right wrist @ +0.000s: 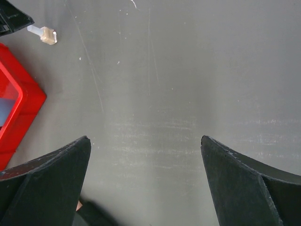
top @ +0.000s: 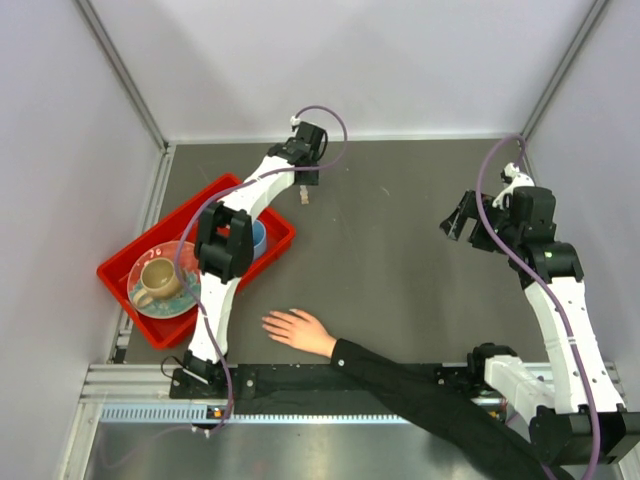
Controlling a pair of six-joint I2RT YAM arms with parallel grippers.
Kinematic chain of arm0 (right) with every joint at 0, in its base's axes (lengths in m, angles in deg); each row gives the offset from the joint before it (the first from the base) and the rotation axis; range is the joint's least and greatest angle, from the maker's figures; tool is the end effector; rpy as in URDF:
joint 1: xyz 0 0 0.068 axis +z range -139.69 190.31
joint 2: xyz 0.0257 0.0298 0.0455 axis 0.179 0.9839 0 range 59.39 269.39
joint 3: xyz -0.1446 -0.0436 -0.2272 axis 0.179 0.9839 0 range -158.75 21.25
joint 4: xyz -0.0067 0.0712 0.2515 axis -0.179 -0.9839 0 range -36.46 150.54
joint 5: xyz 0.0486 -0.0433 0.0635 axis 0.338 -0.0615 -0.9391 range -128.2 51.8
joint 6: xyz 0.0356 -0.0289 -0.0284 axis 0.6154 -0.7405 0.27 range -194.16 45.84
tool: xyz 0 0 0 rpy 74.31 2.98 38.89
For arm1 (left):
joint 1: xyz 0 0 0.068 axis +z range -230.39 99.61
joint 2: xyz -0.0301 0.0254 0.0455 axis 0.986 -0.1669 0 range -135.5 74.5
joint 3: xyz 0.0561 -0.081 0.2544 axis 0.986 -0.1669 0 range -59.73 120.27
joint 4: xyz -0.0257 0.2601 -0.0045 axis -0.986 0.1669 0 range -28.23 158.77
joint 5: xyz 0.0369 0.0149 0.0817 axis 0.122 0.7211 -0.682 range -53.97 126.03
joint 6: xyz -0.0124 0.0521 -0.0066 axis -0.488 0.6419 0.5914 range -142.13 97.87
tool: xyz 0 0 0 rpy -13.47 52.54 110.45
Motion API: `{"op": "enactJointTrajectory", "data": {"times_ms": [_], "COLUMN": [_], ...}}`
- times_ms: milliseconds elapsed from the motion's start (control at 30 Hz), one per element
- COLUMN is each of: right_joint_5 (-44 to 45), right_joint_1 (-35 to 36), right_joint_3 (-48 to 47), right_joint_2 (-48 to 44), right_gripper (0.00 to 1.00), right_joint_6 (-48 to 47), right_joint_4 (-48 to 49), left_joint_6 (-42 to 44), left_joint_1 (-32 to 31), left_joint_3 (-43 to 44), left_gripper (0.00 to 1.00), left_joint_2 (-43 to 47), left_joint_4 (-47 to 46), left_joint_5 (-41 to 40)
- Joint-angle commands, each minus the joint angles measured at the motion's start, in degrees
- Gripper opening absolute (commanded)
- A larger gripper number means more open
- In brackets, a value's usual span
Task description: Paint the nails
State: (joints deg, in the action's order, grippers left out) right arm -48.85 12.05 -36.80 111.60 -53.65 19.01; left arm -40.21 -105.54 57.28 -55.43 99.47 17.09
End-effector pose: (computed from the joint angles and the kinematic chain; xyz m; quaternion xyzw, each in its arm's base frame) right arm 0.1841 0.0122 0.3432 0.1027 0.8810 0.1687 0.4299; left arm 0.4664 -0.2063 0.2363 0.0019 0.9303 0.0216 0.3661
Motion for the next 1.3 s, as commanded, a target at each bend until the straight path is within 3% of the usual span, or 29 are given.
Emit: {"op": "enactJointTrajectory", "data": {"times_ms": [0, 867, 967, 1000, 1033, 1200, 1267], "right_joint_5": [-0.51, -1.21, -1.65, -1.91, -2.87, -7.45, -8.5], "right_joint_1": [-0.42, -0.42, -0.42, -0.33, -0.42, 2.65, 6.06], "right_joint_3": [-0.05, -0.05, 0.03, 0.12, 0.3, 2.66, 3.11], "right_joint_2": [-0.17, 0.7, 0.88, 1.23, 1.41, 0.62, 0.44], "right_gripper": [0.99, 0.99, 0.99, 0.99, 0.99, 0.99, 0.99], "right_joint_6": [-0.91, -0.83, -0.91, -0.91, -1.52, -6.0, -7.76], "right_joint_4": [2.52, 2.52, 2.52, 2.69, 2.69, 7.25, 9.27], "left_joint_6": [-0.55, 0.16, 0.59, 0.94, 1.21, 3.49, 4.81], "left_joint_1": [0.8, 1.24, 1.15, 1.15, 1.15, 1.06, 1.15], "left_joint_3": [-0.64, -1.96, -2.05, -2.05, -2.05, -1.96, -2.05], "left_gripper": [0.48, 0.36, 0.26, 0.08, 0.0, 0.0, 0.0], "left_joint_2": [-1.03, -1.91, -1.64, -1.56, -1.47, 3.08, 5.72], "left_joint_4": [-0.87, -2.36, -2.1, -2.18, -1.75, 1.76, 5.09], "left_joint_5": [-0.22, 1.98, 2.24, 2.59, 3.2, 8.99, 17.12]}}
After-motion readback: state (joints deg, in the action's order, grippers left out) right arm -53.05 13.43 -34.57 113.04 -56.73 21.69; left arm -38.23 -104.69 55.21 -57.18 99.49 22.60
